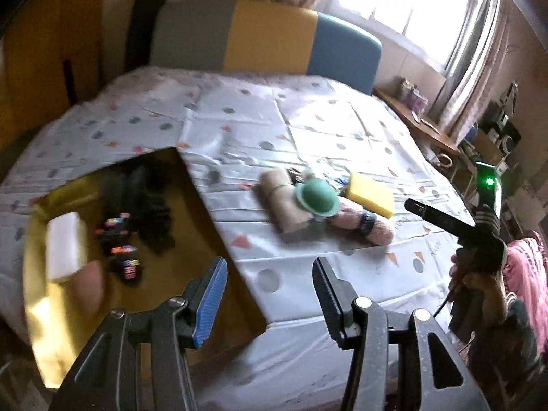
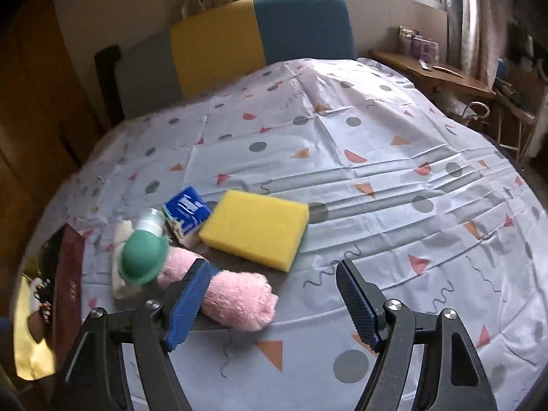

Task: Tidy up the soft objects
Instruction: 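Reach the left tool to the beige mesh bandage roll and close on it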

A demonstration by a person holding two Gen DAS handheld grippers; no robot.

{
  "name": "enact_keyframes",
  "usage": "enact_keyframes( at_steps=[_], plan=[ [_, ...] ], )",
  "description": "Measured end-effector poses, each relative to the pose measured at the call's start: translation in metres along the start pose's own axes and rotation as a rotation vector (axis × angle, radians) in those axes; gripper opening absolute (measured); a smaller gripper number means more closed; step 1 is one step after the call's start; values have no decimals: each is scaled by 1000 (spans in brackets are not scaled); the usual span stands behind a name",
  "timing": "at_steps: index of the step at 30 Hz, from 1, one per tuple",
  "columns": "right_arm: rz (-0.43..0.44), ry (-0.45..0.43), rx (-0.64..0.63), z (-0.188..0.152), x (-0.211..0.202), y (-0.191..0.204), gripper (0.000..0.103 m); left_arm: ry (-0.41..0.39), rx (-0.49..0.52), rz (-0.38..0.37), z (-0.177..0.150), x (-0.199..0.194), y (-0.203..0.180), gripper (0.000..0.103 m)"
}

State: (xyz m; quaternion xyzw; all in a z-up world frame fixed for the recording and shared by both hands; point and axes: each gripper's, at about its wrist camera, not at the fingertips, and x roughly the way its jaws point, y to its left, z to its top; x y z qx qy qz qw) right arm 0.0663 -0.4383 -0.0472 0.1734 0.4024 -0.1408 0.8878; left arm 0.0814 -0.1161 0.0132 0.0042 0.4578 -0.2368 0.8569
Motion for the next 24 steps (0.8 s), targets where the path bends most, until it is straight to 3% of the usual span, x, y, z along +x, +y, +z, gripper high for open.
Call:
enact_keyframes(
  at_steps=[7, 14, 24],
  plan=[
    [26, -11, -15, 1, -4, 5, 77, 83, -52, -3, 43, 58, -16, 51],
    [54, -23, 8, 3, -9, 2, 77, 160, -230, -11, 83, 121, 5, 49],
    [90, -15, 49, 6, -8, -3, 77, 255, -296, 4, 104, 196, 10, 49]
  ],
)
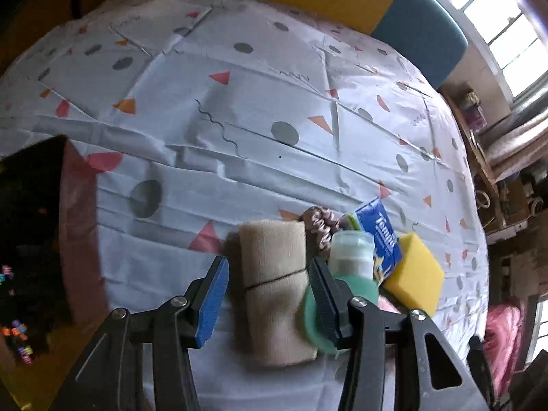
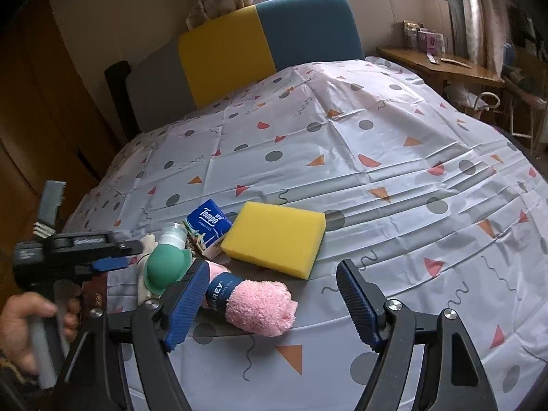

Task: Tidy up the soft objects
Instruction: 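Reach the left tool to the beige mesh bandage roll and close on it, then lift the bandage roll with left tool while right grasps the green silicone bottle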

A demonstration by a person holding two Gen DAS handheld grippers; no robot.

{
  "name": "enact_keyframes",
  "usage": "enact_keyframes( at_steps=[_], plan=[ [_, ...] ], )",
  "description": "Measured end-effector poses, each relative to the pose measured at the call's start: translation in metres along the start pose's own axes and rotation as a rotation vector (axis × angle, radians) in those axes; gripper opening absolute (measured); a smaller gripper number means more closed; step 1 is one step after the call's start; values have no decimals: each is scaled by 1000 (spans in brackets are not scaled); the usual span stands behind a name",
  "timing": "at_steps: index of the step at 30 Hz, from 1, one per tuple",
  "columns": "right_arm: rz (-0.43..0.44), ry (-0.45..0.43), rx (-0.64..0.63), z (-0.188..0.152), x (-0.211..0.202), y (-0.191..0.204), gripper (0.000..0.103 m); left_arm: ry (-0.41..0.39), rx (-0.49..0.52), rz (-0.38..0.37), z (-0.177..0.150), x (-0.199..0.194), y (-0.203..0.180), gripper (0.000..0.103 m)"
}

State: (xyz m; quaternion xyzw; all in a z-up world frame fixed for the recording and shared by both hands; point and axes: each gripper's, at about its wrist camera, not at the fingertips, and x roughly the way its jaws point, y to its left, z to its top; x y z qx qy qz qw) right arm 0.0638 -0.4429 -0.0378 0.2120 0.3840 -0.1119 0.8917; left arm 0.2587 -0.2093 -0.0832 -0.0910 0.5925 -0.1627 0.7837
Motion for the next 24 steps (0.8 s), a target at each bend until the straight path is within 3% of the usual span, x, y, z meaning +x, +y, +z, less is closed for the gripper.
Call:
enact_keyframes(
  at_steps=[6, 12, 17, 24],
  plan=[
    [16, 8, 7, 1, 2, -1, 77, 28, 20, 46, 3, 25, -4, 49],
    [19, 10, 3, 1, 3, 0, 77, 0, 111, 99, -13, 21, -13, 48],
    [19, 2, 0, 2, 1, -1, 77, -2, 181, 121, -44, 9, -14, 46],
    [16, 8, 6, 1, 1, -4, 76, 15, 270, 97, -100, -9, -26, 45]
  ],
)
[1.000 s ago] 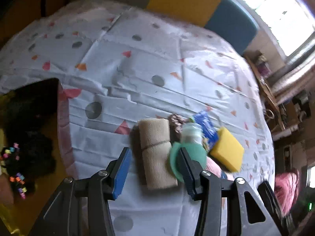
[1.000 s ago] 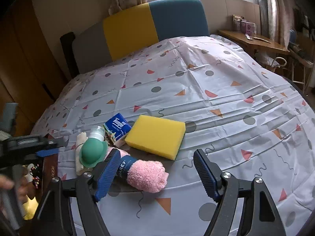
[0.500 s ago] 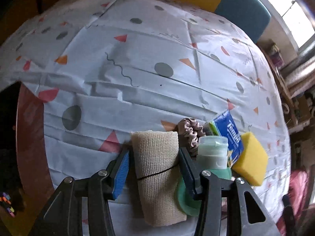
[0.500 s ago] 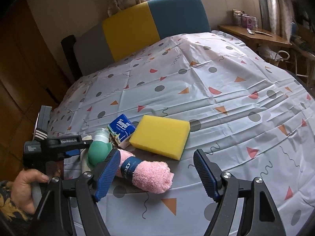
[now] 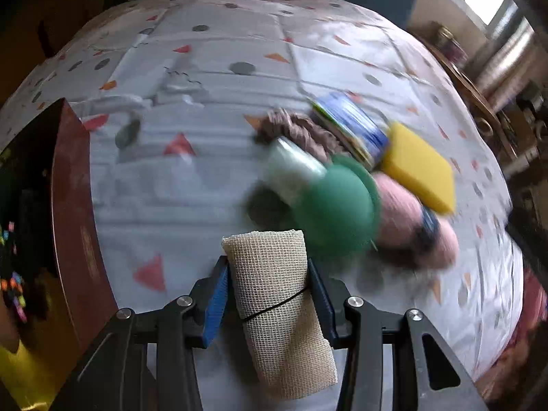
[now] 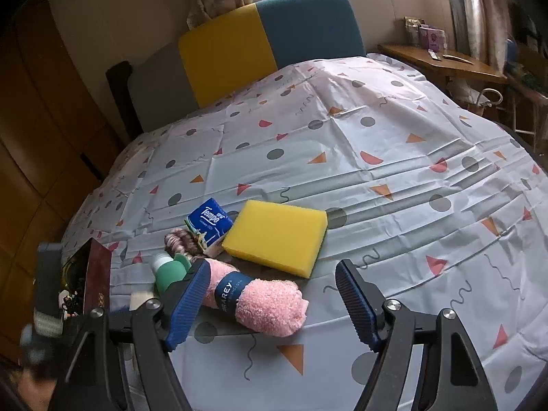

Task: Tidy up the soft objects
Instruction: 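Lift the bandage roll with left tool while right grasps the green silicone bottle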

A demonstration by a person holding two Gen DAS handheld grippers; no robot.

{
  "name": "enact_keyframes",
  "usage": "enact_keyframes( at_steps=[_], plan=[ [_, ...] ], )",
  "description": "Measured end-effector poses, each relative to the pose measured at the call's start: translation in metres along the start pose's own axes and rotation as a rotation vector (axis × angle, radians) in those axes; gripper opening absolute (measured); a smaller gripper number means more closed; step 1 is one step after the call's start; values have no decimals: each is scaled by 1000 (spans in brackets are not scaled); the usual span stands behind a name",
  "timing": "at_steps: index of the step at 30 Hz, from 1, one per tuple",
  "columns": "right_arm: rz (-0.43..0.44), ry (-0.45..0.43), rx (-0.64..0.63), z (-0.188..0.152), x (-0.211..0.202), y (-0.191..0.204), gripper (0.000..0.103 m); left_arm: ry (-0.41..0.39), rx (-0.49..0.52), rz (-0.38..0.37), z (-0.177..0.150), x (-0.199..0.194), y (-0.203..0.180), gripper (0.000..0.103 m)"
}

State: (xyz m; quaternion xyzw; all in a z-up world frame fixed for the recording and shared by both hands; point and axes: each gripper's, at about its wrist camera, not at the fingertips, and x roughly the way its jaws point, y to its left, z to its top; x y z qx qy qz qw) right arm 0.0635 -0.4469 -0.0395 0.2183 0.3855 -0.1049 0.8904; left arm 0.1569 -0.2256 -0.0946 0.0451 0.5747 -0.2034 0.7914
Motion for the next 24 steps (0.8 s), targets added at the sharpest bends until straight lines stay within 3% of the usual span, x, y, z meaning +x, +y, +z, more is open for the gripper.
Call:
enact_keyframes(
  at_steps=[6, 10, 15, 21, 24],
  plan=[
    [59, 24, 9, -3, 1, 2, 74, -29, 115, 8, -55, -11, -18, 46],
    [109, 42, -46, -7, 4, 16, 71, -105, 197, 39, -85, -16, -23, 46],
    [154, 90, -163, -18, 12, 43, 65, -156, 250, 43, -95, -17, -19, 46],
    [208, 168, -346, -31, 27, 86, 65, -213, 271, 30, -103, -17, -19, 46],
    [183, 194, -459, -31, 43, 114, 67, -227, 276, 22, -105, -18, -19, 46]
  ],
)
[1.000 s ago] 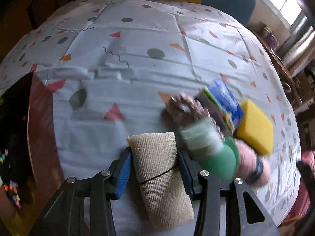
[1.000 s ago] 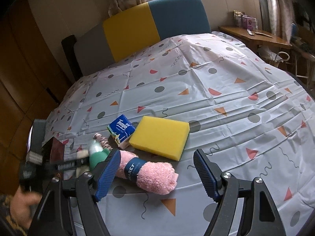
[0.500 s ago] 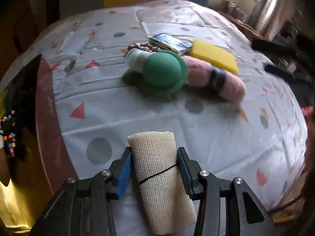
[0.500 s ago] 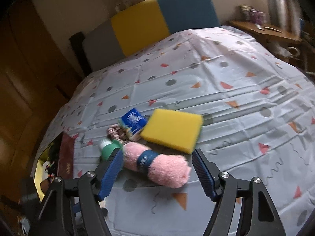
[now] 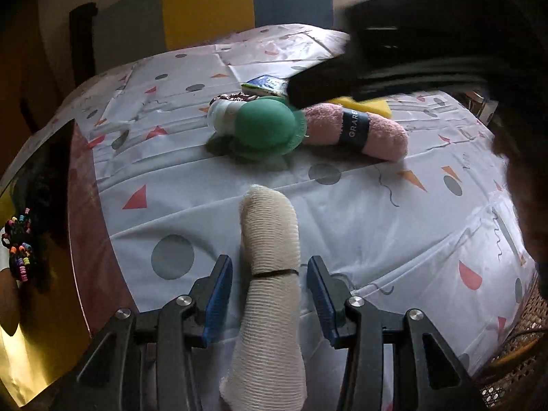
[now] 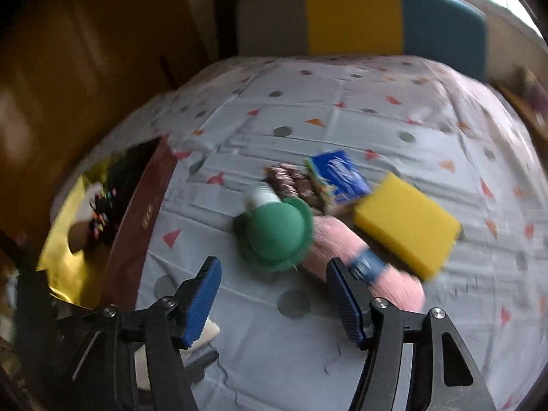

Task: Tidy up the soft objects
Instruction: 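Lift the bandage roll with left tool while right grasps the green silicone bottle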

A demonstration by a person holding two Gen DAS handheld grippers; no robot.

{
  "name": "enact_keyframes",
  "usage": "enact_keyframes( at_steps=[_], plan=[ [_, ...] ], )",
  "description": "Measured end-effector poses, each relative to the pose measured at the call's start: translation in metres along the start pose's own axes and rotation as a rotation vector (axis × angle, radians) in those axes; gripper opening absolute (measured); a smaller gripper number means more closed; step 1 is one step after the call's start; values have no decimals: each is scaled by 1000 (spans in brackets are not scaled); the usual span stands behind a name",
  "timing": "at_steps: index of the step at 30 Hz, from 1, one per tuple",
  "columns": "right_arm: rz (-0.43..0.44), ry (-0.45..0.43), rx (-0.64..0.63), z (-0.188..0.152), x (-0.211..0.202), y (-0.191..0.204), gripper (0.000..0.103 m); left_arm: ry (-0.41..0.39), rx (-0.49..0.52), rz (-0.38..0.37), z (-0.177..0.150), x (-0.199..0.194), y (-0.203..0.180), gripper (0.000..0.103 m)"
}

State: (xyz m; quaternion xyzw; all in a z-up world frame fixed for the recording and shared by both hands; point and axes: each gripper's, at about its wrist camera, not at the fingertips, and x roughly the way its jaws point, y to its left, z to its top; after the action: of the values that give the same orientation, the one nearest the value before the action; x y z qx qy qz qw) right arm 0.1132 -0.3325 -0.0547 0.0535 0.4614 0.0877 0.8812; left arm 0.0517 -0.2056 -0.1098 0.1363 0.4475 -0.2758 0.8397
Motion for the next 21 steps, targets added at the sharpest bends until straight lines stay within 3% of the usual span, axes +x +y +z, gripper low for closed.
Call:
enact_keyframes(
  at_steps=[5, 8, 10, 11, 17, 21],
  plan=[
    [-64, 83, -117, 29, 37, 18, 81, -18, -9, -16, -4, -3, 1, 46],
    [-82, 163, -143, 39, 64, 18, 82, -26, -11, -20, -5, -4, 1, 46],
    [-100, 187, -148, 42, 78, 17, 67, -32, -15, -24, -6, -5, 1, 46],
    [-109, 189, -147, 42, 80, 16, 49, -34, -16, -27, -7, -5, 1, 46],
    [-116, 173, -162, 42, 76, 20, 43, -44, -16, -33, -10, -7, 2, 46],
    [-89, 106, -162, 41, 46, 31, 43, -45, -14, -35, -13, -10, -1, 46]
  ],
)
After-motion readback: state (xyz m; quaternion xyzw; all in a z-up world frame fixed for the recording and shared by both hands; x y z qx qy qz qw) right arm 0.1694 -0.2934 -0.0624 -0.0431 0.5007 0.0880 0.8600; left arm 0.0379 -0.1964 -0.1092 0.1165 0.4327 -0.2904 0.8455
